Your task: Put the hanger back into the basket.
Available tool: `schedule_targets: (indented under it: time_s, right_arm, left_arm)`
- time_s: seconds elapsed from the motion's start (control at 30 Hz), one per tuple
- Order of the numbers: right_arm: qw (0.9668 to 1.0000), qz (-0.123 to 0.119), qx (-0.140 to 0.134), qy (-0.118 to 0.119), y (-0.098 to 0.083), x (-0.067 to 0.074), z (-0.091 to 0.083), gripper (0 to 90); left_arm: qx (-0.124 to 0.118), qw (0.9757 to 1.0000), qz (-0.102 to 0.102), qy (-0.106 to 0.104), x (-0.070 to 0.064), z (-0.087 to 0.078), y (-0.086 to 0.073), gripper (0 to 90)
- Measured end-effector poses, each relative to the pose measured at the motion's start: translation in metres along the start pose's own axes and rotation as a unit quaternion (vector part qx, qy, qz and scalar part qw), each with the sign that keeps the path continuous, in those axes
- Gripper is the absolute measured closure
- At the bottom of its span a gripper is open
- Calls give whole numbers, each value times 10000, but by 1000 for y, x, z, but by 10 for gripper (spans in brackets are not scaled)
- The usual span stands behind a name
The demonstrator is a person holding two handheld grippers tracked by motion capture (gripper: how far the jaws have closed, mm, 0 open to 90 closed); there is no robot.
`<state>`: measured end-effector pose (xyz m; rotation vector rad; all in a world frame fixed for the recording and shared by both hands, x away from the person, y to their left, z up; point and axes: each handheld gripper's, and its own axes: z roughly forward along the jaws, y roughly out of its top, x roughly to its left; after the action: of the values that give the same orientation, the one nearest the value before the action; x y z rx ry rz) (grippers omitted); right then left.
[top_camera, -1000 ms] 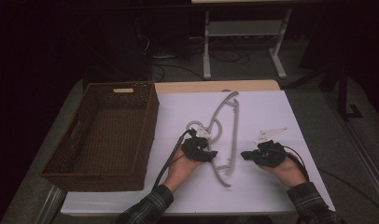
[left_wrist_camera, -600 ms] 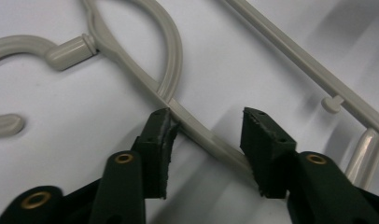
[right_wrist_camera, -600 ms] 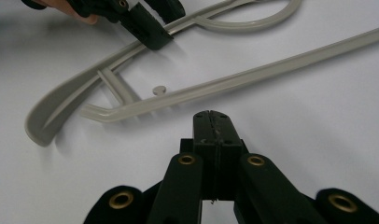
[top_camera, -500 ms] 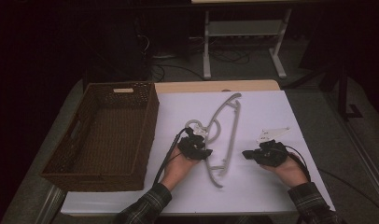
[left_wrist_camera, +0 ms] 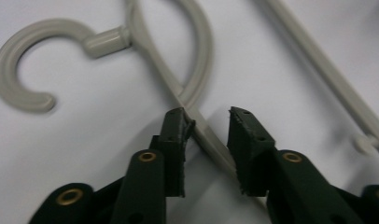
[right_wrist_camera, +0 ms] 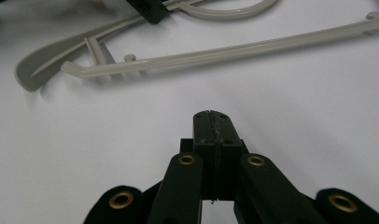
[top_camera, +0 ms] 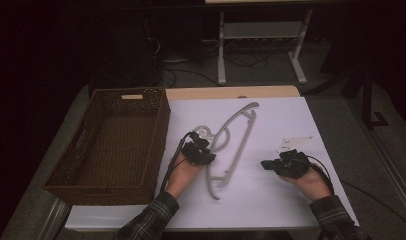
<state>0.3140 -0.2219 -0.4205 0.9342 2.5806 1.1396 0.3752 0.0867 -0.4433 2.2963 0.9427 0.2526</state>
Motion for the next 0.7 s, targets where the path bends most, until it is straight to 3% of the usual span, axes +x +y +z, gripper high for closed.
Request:
schedule_targets:
  time_s: [0.33, 0.4, 0.57, 0.7]
  right_arm:
    - [10000, -20, 1, 4, 1, 1, 1, 895]
    - [10000, -40, -23, 8, 2, 2, 1, 895]
    - [10000, -18, -39, 5, 2, 1, 0, 896]
    - [10000, -26, -57, 24, 3, 1, 0, 896]
  left_arm:
    - [113, 9997, -124, 187, 3, 2, 5, 693]
    - [106, 9995, -272, 113, 6, 1, 5, 714]
    - [93, 9991, -423, -44, 11, 0, 5, 736]
    - [80, 9993, -346, -100, 11, -1, 7, 750]
